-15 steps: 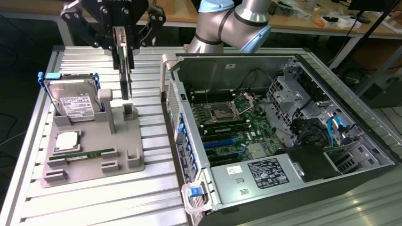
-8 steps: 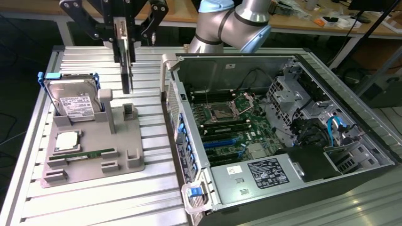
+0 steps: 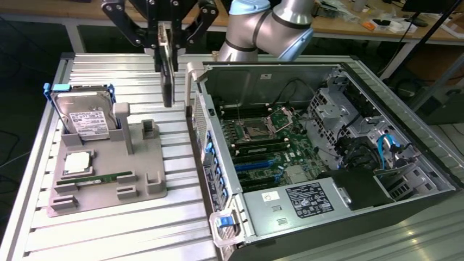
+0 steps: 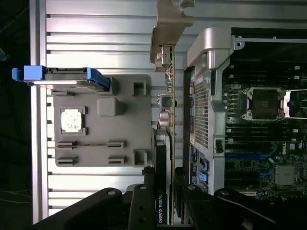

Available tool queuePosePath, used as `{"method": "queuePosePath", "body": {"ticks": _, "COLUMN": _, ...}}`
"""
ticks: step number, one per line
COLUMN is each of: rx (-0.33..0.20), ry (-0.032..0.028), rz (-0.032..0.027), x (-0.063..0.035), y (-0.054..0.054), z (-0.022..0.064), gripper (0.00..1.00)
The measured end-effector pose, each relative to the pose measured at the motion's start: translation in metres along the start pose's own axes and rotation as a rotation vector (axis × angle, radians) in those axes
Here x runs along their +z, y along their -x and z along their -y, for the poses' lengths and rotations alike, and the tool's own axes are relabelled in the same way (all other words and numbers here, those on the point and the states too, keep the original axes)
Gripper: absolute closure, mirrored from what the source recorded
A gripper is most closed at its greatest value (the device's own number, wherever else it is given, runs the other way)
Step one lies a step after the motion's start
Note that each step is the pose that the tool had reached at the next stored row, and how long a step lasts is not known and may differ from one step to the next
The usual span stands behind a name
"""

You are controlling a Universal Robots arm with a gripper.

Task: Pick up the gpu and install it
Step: 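Pick up the gpu and move the gpu toward the slot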

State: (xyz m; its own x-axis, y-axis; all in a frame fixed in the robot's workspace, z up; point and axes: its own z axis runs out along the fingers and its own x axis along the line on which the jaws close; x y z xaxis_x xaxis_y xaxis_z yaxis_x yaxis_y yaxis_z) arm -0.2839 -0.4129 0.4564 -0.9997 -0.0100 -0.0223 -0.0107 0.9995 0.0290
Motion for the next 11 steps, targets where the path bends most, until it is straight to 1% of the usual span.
{"method": "queuePosePath", "body": {"ticks": 1, "rx": 0.000, "ry": 0.0000, "rz": 0.0001, "x": 0.0001, "y": 0.004, "z": 0.0001, "gripper": 0.73}}
{"method": "queuePosePath", "body": {"ticks": 2, "rx": 0.000, "ry": 0.0000, "rz": 0.0001, "x": 0.0003, "y": 0.011, "z": 0.0001, "gripper": 0.73}}
{"method": "queuePosePath", "body": {"ticks": 4, "rx": 0.000, "ry": 0.0000, "rz": 0.0000, "x": 0.0005, "y": 0.022, "z": 0.0002, "gripper": 0.73}}
{"method": "queuePosePath", "body": {"ticks": 8, "rx": 0.000, "ry": 0.0000, "rz": 0.0000, "x": 0.0008, "y": 0.037, "z": 0.0004, "gripper": 0.73}}
{"method": "queuePosePath", "body": {"ticks": 11, "rx": 0.000, "ry": -0.0001, "rz": 0.0000, "x": 0.0011, "y": 0.051, "z": 0.0005, "gripper": 0.73}}
